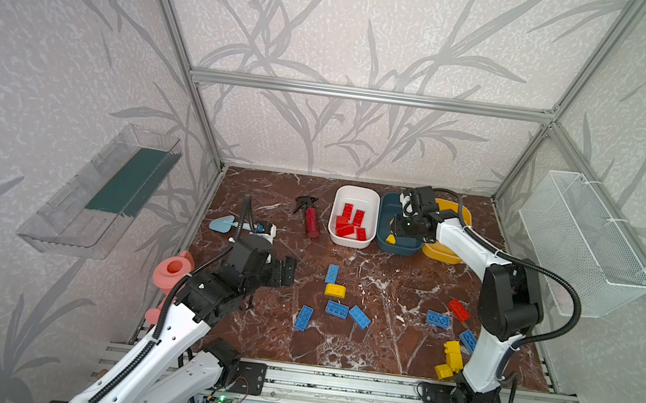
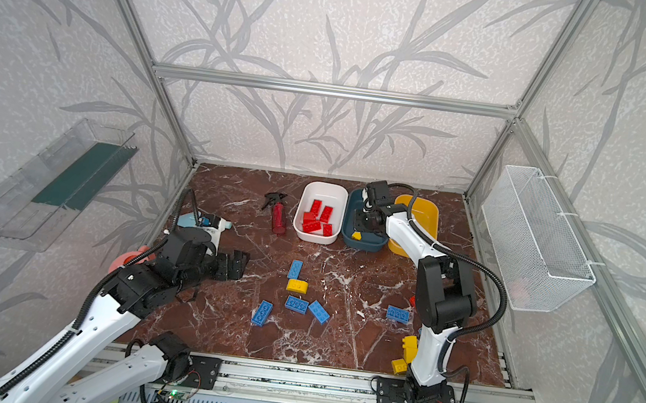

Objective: Sort the legos into containers by color
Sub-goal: 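Open right gripper to drop yellow brick into teal bin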

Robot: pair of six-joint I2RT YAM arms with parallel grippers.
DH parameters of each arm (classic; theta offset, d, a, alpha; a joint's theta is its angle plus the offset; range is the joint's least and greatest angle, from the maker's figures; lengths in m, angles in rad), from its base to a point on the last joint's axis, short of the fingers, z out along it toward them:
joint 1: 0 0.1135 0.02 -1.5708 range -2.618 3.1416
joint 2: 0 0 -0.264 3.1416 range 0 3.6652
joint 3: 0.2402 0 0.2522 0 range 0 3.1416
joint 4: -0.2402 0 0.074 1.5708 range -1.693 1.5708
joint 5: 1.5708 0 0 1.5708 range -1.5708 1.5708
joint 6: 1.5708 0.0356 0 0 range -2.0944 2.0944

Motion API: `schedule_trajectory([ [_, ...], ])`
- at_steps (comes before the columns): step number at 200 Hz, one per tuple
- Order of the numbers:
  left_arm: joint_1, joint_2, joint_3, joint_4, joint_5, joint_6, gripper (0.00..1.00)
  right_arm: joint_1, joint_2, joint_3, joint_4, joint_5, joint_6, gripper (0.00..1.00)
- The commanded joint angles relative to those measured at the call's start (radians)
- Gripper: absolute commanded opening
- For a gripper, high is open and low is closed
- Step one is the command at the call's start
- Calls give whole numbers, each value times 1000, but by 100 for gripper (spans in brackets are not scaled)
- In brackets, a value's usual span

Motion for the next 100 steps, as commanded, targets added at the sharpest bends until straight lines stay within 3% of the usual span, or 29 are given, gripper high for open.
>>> schedule_trajectory([
  [1, 5, 11, -5, -8, 6, -3, 96, -11, 15, 39, -8, 0, 3, 30],
  [55, 5, 47, -3, -7, 57, 42, 96, -14, -10, 25, 12, 1, -3, 58],
  [100, -15, 99, 16, -21, 62, 13, 96, -13, -75, -17, 46, -38, -10, 71],
])
